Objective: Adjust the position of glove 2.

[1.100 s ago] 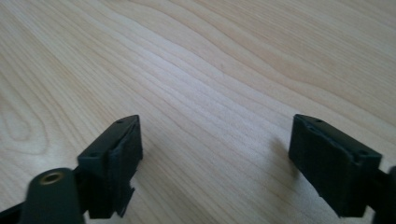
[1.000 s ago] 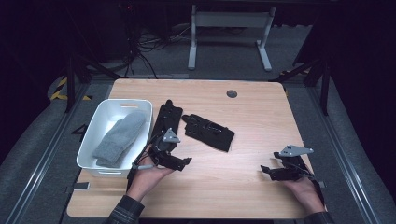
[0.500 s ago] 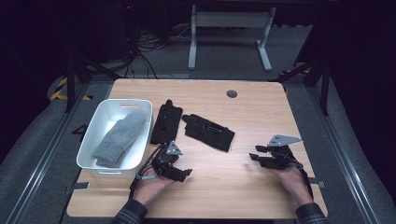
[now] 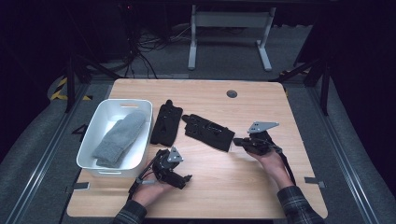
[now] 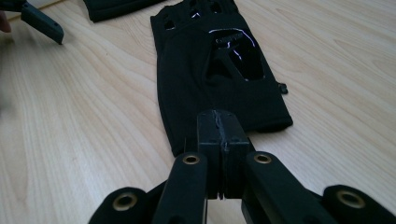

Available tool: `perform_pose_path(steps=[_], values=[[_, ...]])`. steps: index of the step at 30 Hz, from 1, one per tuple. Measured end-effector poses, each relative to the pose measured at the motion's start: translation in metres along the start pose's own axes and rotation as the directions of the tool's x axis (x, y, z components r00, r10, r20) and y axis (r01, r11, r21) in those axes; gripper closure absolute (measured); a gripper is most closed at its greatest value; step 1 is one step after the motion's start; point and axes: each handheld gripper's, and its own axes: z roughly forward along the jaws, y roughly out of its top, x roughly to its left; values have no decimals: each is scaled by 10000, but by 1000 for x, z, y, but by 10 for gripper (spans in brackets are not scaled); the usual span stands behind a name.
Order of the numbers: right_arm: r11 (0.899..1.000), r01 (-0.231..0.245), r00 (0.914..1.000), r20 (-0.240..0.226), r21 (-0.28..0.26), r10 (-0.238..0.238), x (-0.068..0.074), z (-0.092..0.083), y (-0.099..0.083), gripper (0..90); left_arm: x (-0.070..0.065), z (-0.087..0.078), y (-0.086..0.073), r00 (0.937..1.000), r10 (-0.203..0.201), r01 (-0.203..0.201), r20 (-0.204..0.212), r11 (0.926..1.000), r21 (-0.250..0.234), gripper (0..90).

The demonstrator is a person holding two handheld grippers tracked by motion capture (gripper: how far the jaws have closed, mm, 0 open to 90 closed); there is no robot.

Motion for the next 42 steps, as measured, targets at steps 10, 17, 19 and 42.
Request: perform_pose_path(steps=[10, 17, 19, 42], values=[[9997, -150, 9998, -94, 209, 152, -8, 36, 5, 897, 0, 1, -1, 10000, -21, 21, 2, 9999, -107, 0], [9978, -36, 10000, -69, 662, 40, -6, 44, 4, 898, -1, 1, -1, 10000, -49, 49, -25, 9999, -125, 0], [9973, -46, 10000, -71, 737, 52, -5, 42, 2, 898, -1, 1, -1, 10000, -46, 45, -26, 9999, -122, 0], [9869, 261, 9983, -551, 1594, -176, 18, -15, -36, 897, -1, 1, -1, 10000, -60, 59, -13, 9999, -127, 2]])
